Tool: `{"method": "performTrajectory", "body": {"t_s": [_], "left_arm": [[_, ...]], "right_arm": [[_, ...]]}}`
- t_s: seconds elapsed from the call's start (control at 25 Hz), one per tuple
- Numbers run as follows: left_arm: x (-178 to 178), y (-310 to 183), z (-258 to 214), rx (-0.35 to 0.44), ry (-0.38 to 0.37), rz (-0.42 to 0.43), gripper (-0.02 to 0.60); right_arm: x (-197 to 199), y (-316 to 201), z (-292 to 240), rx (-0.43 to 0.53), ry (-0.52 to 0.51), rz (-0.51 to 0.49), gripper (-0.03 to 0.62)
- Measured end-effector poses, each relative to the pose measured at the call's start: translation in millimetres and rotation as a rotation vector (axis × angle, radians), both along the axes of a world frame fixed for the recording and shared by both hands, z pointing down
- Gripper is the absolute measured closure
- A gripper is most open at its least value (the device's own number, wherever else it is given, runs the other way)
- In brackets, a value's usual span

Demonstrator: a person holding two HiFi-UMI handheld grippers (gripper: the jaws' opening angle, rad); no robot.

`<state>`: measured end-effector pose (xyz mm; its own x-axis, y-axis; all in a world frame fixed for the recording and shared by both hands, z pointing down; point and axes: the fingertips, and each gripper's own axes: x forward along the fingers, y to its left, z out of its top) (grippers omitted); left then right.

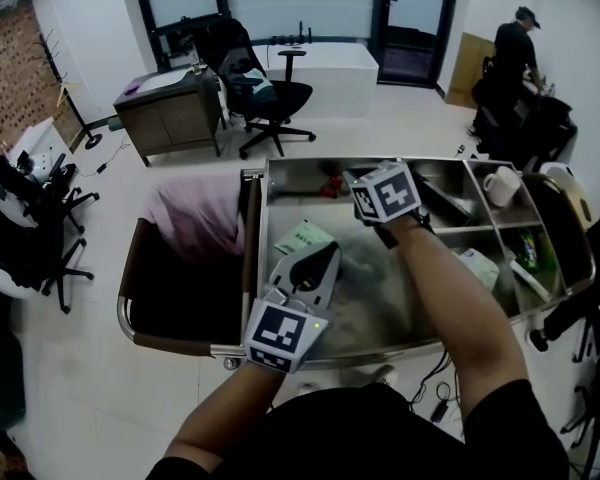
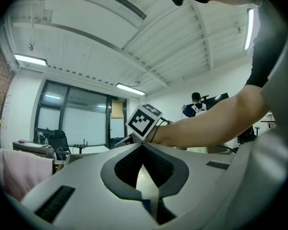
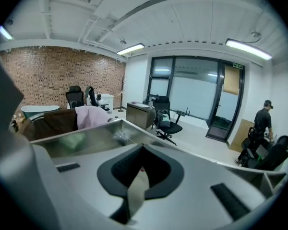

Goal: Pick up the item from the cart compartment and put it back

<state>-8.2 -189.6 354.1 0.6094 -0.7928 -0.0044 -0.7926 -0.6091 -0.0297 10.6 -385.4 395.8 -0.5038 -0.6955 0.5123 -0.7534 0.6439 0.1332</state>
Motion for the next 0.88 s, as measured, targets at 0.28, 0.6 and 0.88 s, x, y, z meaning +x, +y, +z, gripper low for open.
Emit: {"method": "performTrajectory", "body": {"t_s": [0.28,0.6,0.88], "left_arm": [[1,0,5,-0.012,-0.018,-0.001,0.581],[2,0,2,-0.002,-0.024,-0.007,0.581],[0,2,0,0.004,-0.020,-0.016,0.581]], "right_arm": [[2,31,-19,0.039,-0.111,0.001,0.577],[5,81,-54,0.131,-0.242,-0.024,0.577],[24,126,-76,0.181,-0.377,-0.019,0.579]]}}
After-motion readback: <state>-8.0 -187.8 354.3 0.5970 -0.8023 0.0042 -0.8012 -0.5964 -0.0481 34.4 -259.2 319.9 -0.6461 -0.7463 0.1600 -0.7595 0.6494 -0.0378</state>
